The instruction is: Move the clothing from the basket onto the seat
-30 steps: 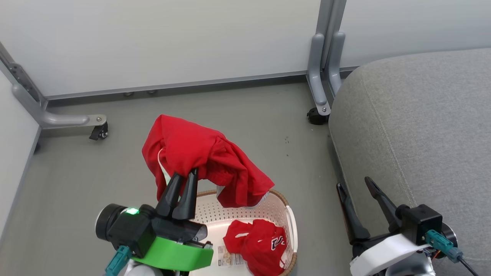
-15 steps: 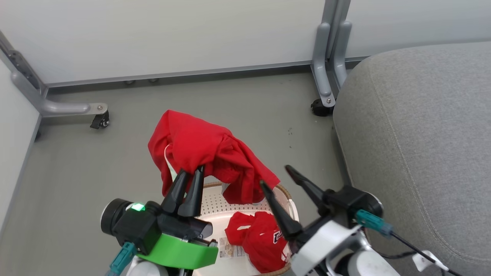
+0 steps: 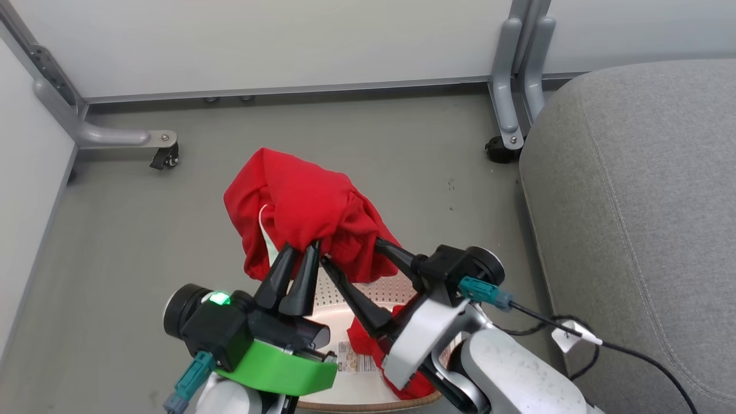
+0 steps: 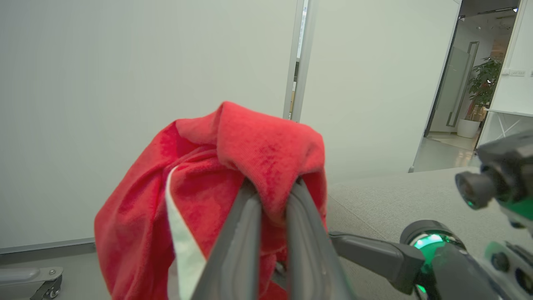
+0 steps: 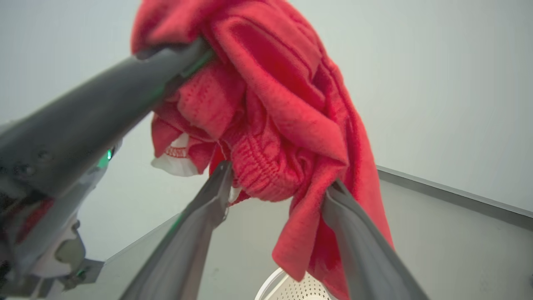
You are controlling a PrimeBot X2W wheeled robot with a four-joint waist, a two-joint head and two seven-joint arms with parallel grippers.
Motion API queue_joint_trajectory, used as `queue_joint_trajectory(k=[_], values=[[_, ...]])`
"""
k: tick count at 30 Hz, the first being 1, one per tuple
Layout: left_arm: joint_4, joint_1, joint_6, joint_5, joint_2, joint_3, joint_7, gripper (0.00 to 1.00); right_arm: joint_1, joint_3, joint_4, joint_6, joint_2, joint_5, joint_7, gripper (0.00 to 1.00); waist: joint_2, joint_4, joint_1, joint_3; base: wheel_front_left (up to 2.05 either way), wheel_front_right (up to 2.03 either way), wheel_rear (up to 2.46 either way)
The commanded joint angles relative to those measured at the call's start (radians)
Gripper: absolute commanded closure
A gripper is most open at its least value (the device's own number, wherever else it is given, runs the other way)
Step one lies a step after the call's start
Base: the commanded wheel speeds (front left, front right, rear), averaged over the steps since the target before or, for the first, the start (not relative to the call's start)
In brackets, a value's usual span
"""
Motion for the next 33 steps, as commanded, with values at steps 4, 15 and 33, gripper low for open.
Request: queue_joint_trajectory(k=[4, 15, 33], values=[[0.004, -0.02, -0.006, -0.007, -0.003, -0.01, -0.003, 1.0, -0.065, 0.034, 0.055, 0.0, 0.001, 0.027, -0.039, 0.0, 0.0, 0.003, 0.0, 0.003, 0.0, 0.0, 0.0], [0.01, -0.021, -0.004, -0.011, -0.003, -0.015, -0.004, 1.0, -0.134, 0.094, 0.119, 0.0, 0.001, 0.117, -0.091, 1.0, 0.0, 0.007, 0.0, 0.007, 0.0, 0.0, 0.0], [0.016, -0.022, 0.01, -0.002, 0.008, -0.016, -0.004, 0.0, -0.17, 0.108, 0.16, 0.0, 0.001, 0.128, -0.123, 1.0, 0.0, 0.006, 0.0, 0.007, 0.0, 0.0, 0.0]])
